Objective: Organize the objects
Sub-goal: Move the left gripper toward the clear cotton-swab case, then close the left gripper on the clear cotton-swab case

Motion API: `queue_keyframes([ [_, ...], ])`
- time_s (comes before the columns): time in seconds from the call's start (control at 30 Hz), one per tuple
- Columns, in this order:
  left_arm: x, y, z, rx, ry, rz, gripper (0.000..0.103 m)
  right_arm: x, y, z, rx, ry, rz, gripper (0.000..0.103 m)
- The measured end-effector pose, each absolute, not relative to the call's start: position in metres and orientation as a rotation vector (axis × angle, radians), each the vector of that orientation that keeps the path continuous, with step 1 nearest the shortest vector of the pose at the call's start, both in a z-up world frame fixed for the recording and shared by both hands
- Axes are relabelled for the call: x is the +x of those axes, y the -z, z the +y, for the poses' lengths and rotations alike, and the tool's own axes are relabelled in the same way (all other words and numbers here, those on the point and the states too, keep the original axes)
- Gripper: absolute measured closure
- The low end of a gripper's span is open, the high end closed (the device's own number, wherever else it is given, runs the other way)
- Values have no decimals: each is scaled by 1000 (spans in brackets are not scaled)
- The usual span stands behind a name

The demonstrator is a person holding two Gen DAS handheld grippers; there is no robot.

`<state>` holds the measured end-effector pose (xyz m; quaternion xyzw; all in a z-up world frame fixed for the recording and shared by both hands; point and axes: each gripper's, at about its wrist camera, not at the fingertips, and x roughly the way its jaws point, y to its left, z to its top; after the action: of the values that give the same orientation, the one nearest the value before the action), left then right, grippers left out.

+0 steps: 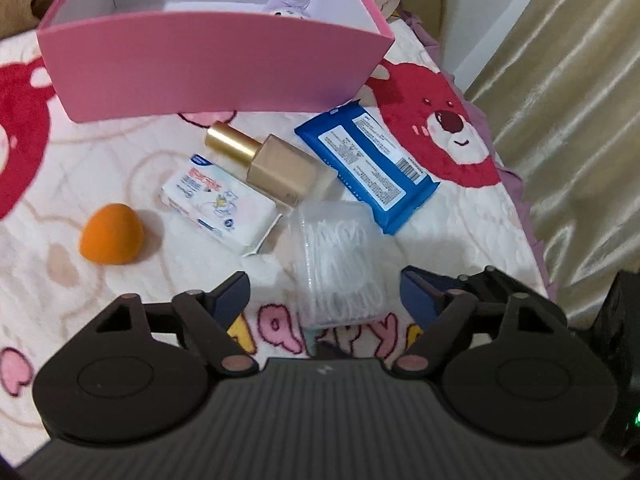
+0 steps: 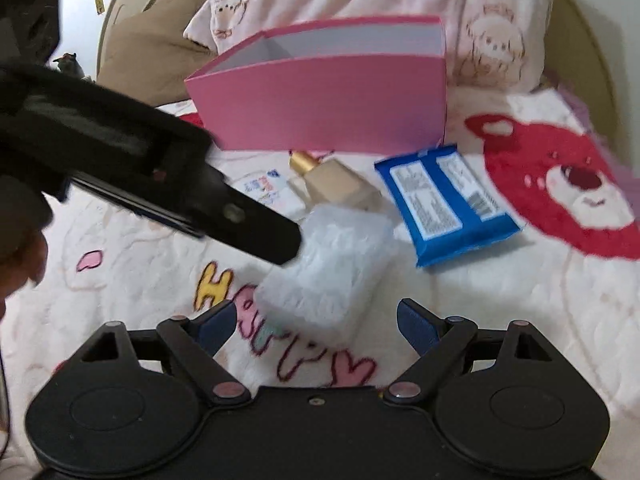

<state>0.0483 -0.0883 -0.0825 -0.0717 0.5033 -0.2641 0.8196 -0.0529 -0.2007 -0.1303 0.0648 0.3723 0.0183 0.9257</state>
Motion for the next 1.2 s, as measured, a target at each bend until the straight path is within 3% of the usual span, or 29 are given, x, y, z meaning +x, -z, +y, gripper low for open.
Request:
queue_keyframes([
  [0.1,49,88,-90,-164,569,1042,42,-47,134,-195,120,-34,759,13],
  [0.27,51,99,-95,-189,604,1042,53,-42,144,-195,103,14,756,14],
  [0.4,50,112,-100,-195,580,1070,60,-40,149,-192,107,43,757,22],
  [0.47,49,115,-98,-221,566,1067,60,-39,149,-186,101,47,761,30],
  [1.2,24,100,-129,-145,430,1128,64,-49,146,-214,150,-65,814,32],
])
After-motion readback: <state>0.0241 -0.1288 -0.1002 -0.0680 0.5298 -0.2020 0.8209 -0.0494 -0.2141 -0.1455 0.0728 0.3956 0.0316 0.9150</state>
